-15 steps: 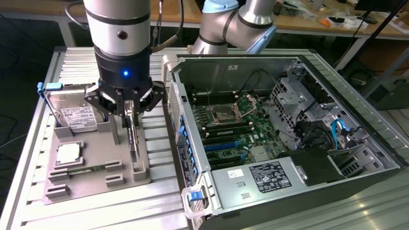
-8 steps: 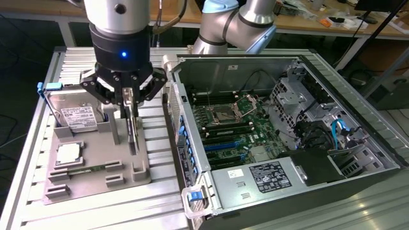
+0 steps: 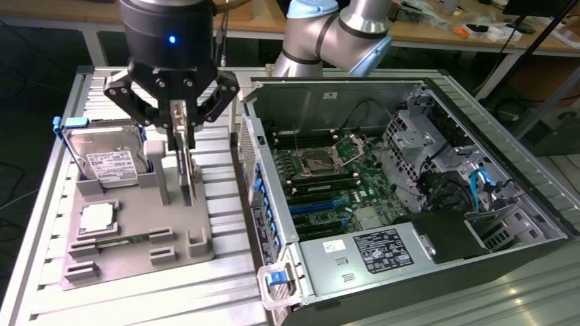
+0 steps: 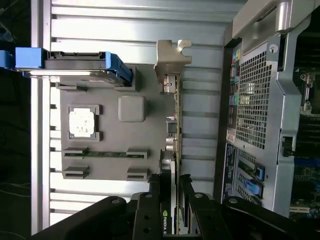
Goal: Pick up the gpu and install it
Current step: 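Pick up the gpu and move the gpu toward the slot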
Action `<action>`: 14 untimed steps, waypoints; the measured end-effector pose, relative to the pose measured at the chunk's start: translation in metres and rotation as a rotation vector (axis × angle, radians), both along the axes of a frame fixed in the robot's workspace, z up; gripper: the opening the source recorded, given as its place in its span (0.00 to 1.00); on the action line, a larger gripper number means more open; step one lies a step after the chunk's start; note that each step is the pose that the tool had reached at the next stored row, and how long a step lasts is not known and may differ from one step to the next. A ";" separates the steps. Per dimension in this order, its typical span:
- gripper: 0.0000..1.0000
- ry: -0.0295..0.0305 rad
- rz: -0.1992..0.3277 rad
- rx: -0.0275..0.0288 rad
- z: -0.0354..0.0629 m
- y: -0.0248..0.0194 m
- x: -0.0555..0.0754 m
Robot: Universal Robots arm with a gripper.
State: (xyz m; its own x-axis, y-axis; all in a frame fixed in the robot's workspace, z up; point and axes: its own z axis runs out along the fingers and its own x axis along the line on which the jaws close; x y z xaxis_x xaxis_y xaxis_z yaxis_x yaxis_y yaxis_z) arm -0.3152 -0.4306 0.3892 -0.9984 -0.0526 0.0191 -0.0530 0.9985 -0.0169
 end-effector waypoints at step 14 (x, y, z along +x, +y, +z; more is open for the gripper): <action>0.27 0.0015 0.000 -0.0112 0.0587 -0.0001 0.004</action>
State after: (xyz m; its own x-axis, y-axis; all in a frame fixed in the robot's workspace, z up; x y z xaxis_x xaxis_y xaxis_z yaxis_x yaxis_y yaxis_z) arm -0.3112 -0.4306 0.4478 -0.9984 -0.0526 0.0213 -0.0532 0.9982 -0.0281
